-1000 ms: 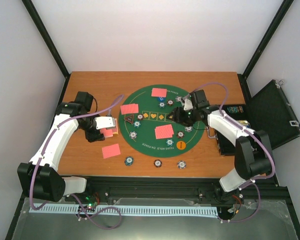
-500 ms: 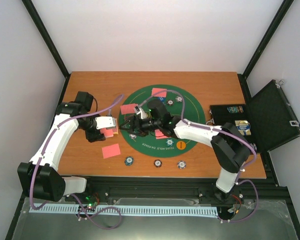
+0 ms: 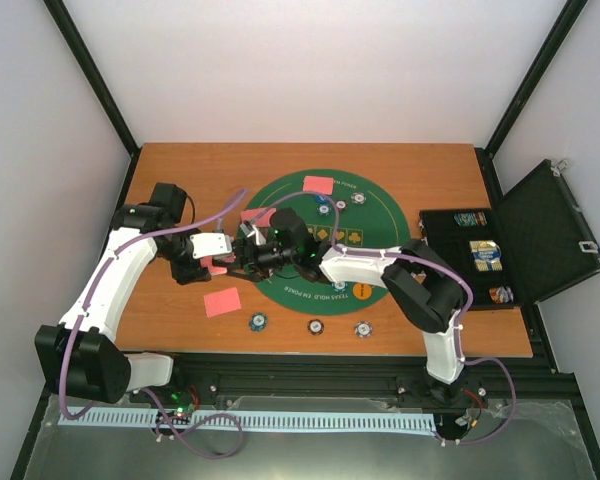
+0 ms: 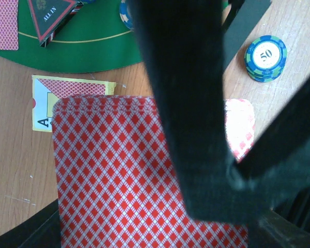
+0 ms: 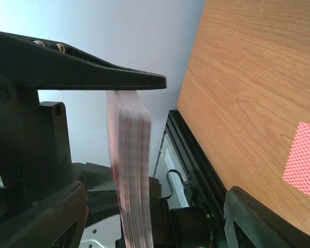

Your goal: Distribute texas hold em gaming equipment

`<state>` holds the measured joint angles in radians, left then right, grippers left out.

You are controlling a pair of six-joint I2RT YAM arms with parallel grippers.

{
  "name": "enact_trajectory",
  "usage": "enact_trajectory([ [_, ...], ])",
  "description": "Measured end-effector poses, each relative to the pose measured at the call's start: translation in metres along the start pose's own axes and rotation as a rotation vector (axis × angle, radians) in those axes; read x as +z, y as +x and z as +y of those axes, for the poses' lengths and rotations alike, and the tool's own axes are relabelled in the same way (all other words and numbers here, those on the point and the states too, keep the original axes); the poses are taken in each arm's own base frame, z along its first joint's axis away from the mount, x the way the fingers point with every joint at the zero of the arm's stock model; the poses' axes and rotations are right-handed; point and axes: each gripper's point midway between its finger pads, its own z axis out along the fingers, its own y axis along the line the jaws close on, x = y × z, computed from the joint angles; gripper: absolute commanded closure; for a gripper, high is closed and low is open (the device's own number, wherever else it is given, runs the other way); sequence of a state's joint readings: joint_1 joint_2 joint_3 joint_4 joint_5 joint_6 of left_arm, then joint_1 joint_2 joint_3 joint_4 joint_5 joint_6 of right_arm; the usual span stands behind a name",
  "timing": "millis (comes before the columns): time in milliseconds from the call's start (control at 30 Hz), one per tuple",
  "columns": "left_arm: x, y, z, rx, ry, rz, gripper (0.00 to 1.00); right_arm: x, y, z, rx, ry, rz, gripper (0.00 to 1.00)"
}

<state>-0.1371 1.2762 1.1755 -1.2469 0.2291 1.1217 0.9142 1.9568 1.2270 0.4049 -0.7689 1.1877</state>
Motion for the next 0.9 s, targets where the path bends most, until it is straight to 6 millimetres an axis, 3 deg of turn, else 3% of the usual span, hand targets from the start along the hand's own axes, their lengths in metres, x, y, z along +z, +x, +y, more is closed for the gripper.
enact_trajectory([
  [467,0.000,0.001,-0.002,-0.003,0.008,0.004,0.90,0.038,-0.005,-0.003,0.040,-0.096,0.053,0.33],
  [900,0.002,0.002,-0.005,-0.007,0.028,0.012,0.90,0.023,-0.003,-0.014,0.029,-0.118,0.047,0.43],
])
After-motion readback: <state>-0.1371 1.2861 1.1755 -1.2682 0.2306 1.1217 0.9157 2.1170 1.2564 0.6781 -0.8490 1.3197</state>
